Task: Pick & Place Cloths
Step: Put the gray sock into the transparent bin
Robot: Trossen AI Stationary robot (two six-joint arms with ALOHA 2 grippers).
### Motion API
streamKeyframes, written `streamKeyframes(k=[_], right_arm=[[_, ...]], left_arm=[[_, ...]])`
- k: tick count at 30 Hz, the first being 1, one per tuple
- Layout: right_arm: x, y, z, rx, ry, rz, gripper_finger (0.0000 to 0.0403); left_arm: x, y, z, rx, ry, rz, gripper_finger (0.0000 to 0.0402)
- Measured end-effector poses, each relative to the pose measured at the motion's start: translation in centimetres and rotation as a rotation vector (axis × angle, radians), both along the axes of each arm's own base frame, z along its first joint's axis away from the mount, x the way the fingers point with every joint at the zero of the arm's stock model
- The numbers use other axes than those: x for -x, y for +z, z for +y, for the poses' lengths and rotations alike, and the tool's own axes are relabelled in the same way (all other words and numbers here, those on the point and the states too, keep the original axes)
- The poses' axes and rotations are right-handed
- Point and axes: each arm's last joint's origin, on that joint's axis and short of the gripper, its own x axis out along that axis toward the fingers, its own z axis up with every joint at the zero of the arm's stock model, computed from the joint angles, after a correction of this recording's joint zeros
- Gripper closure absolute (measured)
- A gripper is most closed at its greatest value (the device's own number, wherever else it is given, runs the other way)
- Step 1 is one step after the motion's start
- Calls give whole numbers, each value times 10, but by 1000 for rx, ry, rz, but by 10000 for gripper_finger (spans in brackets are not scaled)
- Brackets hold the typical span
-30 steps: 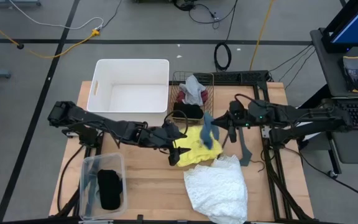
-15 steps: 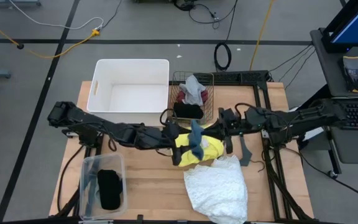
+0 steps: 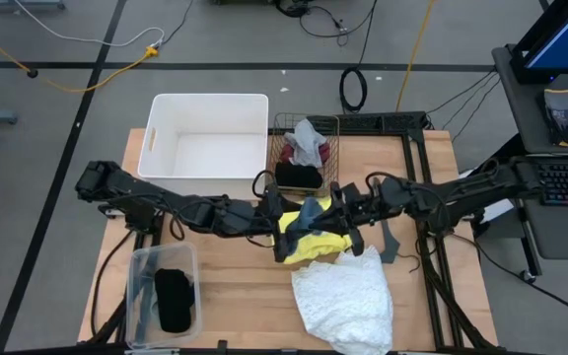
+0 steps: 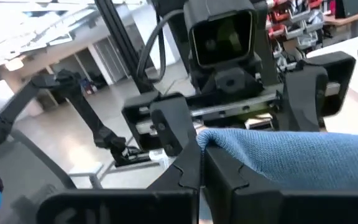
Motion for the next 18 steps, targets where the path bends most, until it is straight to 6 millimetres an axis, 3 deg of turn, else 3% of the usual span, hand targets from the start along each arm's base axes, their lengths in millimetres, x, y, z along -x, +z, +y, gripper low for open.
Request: streamKeyframes(k=[18], right_arm=[[-22, -4, 8, -77, 135, -124, 403]], left_arm=[[-3, 3, 10, 24, 29, -39, 111]])
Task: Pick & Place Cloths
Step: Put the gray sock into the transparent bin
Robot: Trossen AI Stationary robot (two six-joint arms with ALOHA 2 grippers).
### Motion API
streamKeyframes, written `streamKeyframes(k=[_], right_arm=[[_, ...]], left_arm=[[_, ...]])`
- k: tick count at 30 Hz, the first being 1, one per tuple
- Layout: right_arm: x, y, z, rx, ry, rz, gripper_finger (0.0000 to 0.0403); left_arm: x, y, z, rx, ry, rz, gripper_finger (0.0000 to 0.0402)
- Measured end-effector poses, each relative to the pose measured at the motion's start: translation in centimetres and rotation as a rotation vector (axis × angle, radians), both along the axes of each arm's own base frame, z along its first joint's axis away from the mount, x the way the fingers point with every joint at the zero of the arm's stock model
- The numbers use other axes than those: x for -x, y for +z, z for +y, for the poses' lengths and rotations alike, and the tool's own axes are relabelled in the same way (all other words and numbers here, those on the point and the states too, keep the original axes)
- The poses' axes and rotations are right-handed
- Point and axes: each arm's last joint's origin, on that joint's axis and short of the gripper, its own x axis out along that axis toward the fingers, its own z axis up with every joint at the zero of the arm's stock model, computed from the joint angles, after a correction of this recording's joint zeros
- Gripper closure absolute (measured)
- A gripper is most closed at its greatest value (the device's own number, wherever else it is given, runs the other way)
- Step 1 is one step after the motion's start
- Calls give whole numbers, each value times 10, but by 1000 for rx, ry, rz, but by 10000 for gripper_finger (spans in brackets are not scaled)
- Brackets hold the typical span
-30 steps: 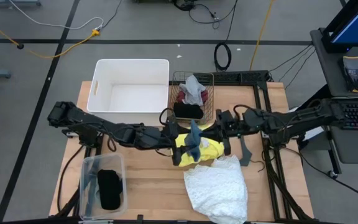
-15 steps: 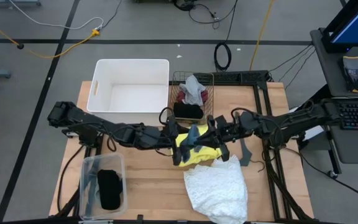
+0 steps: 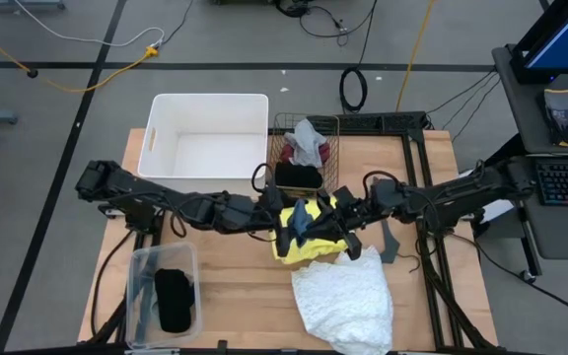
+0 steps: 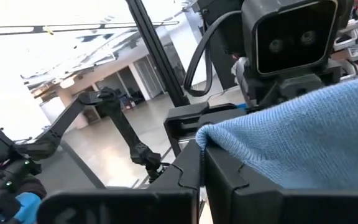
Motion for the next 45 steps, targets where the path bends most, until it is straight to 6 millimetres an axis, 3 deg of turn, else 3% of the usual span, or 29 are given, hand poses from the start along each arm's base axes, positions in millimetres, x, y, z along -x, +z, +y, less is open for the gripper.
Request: streamKeyframes(k=[4, 12, 24, 34, 45], right_arm=[[0, 0, 0, -5, 2, 0, 403], [3, 3, 0, -10, 27, -9, 398], [7, 1, 3, 33, 136, 27, 338], [7, -13, 5, 119, 206, 135, 297], [8, -20, 4, 244, 203, 145, 302]], left_arm=[[0, 0, 0, 0, -2, 0, 168], [0, 0, -2, 2, -70, 4, 382], [8, 0, -9, 192, -292, 75, 396], [52, 18, -22, 583, -366, 265, 398], [101, 59, -36, 1060, -339, 321, 398]])
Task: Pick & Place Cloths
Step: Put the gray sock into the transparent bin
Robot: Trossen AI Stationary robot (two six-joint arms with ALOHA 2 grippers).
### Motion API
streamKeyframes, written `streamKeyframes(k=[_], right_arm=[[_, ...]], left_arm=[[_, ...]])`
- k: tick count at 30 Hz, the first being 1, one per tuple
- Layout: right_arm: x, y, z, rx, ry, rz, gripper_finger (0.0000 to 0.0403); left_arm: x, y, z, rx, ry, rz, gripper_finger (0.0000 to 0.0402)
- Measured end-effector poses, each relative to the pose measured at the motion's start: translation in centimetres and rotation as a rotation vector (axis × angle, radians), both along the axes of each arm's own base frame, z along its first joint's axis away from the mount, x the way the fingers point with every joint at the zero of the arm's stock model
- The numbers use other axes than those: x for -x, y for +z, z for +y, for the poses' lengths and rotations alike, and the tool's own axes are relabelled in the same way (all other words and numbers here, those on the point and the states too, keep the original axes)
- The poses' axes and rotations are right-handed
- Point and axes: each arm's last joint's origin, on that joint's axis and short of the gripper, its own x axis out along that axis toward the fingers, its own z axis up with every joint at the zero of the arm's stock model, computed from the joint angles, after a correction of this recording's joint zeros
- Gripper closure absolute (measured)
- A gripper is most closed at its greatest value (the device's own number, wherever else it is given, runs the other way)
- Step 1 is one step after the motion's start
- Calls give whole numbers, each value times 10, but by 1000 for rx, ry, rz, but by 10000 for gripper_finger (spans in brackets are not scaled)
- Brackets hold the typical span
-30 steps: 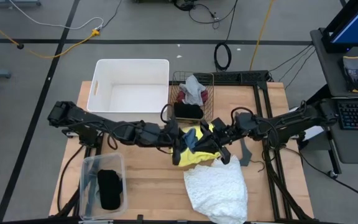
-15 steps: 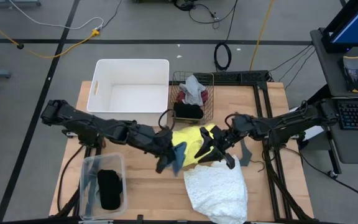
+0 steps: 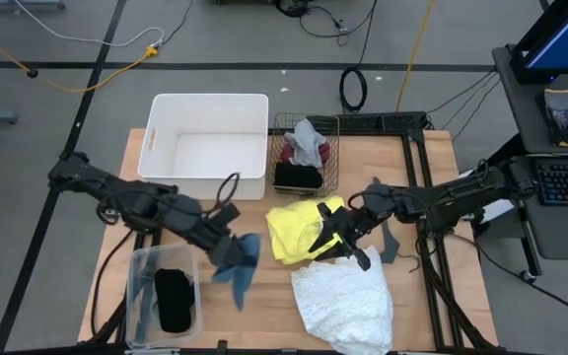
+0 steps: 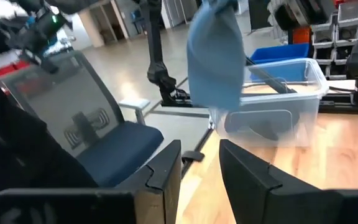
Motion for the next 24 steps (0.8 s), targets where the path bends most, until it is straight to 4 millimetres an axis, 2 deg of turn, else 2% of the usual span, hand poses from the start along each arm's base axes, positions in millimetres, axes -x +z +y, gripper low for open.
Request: streamKeyframes(k=[7, 12, 15, 24], right_arm=[[-1, -4, -7, 15, -25, 32, 302], [-2, -4, -10, 14, -35, 33, 303], [-2, -4, -10, 15, -35, 32, 303], [-2, -4, -10, 14, -35, 34, 303]], left_arm=[[34, 34, -11, 99, -18, 299, 398], [62, 48, -15, 120, 39, 489, 398], [78, 47, -16, 126, 63, 623, 398], [110, 28, -27, 63, 108, 997, 398]])
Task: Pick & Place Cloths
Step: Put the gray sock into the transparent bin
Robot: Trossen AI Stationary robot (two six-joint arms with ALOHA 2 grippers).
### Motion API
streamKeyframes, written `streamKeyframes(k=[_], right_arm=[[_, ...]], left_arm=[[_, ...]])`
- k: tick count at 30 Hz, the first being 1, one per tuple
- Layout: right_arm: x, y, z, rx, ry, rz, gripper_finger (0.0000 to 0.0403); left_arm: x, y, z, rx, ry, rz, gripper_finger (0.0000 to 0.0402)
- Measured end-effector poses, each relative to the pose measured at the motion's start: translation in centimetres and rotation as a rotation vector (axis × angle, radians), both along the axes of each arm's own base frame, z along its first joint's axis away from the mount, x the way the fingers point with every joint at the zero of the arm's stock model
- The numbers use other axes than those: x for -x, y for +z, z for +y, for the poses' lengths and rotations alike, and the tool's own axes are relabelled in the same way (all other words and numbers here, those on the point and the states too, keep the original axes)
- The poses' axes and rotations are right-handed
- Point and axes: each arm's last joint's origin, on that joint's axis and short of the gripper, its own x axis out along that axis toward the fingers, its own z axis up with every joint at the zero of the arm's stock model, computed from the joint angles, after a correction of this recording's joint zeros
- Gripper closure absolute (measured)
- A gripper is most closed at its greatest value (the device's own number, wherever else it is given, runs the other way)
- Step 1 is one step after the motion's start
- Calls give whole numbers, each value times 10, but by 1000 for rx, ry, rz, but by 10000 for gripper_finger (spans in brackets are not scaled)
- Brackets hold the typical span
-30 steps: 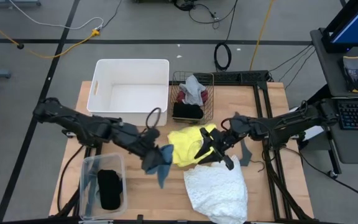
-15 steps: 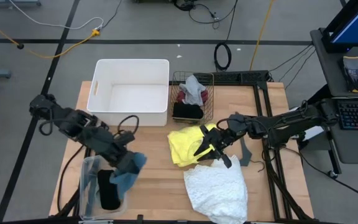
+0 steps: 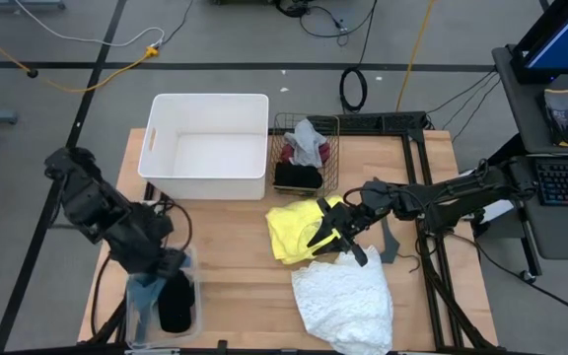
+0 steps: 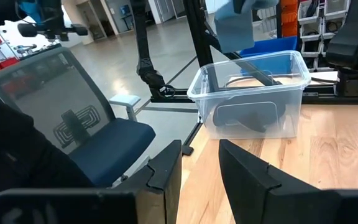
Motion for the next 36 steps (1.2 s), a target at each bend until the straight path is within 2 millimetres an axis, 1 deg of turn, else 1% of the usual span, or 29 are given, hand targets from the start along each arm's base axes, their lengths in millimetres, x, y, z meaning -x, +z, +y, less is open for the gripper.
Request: streamKeyframes(k=[4, 8, 10, 14, 20, 26, 28, 31, 36], right_arm=[[0, 0, 0, 0, -1, 1, 303], [0, 0, 0, 0, -1, 1, 303], [0, 0, 0, -2, -1, 1, 303], [0, 0, 0, -3, -1, 2, 303], [0, 0, 0, -4, -1, 2, 303], [0, 0, 0, -4, -1, 3, 303], [0, 0, 0, -4, -1, 3, 303], [0, 0, 0, -4, -1, 3, 303], [0, 0, 0, -7, -2, 4, 303]], left_arm=[[4, -7, -6, -59, 4, 65, 398], [3, -13, -15, -136, 4, 42, 398], [1, -18, -19, -172, 5, 42, 398], [-1, -35, -30, -207, 6, 100, 398], [-2, -70, -48, -188, 12, 164, 398], [2, -116, -61, -171, 40, 240, 398], [3, -131, -63, -171, 57, 253, 398], [6, -149, -65, -172, 75, 267, 398], [10, -166, -61, -203, 121, 317, 398]])
